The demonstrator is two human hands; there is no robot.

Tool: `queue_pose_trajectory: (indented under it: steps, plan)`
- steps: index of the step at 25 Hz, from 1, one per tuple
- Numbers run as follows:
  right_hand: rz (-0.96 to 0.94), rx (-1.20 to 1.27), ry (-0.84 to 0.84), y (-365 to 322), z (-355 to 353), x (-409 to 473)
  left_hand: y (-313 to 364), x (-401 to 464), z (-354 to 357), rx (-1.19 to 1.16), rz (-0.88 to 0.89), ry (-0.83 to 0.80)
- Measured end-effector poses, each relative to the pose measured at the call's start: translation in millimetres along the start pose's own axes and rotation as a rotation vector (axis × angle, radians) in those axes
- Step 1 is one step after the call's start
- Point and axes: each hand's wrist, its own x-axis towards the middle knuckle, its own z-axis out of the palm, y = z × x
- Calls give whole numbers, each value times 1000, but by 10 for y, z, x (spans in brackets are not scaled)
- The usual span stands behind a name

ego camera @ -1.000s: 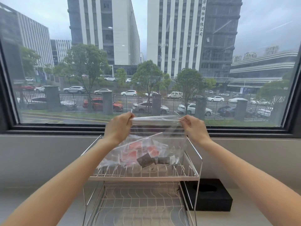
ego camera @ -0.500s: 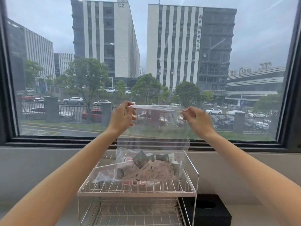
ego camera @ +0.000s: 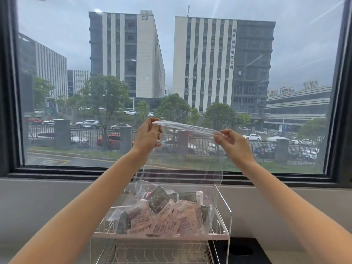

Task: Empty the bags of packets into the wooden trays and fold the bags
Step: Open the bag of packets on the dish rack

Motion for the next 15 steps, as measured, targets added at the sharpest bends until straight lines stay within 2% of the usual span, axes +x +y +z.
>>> queue_pose_trajectory:
  steps: [4,9,12,15]
  plan:
    - [145,231,-152,199,-23,-301,169,-29,55,-217,-93,10]
    - [372,270,-449,599,282,-873,363,-36,1,-247,-102,27]
    - [417,318,-554,671,572,-1019,495,-27,-27,-343,-86,39]
    - [390,422,-566,690,727,-1089,584,-33,-59,-429,-38,0]
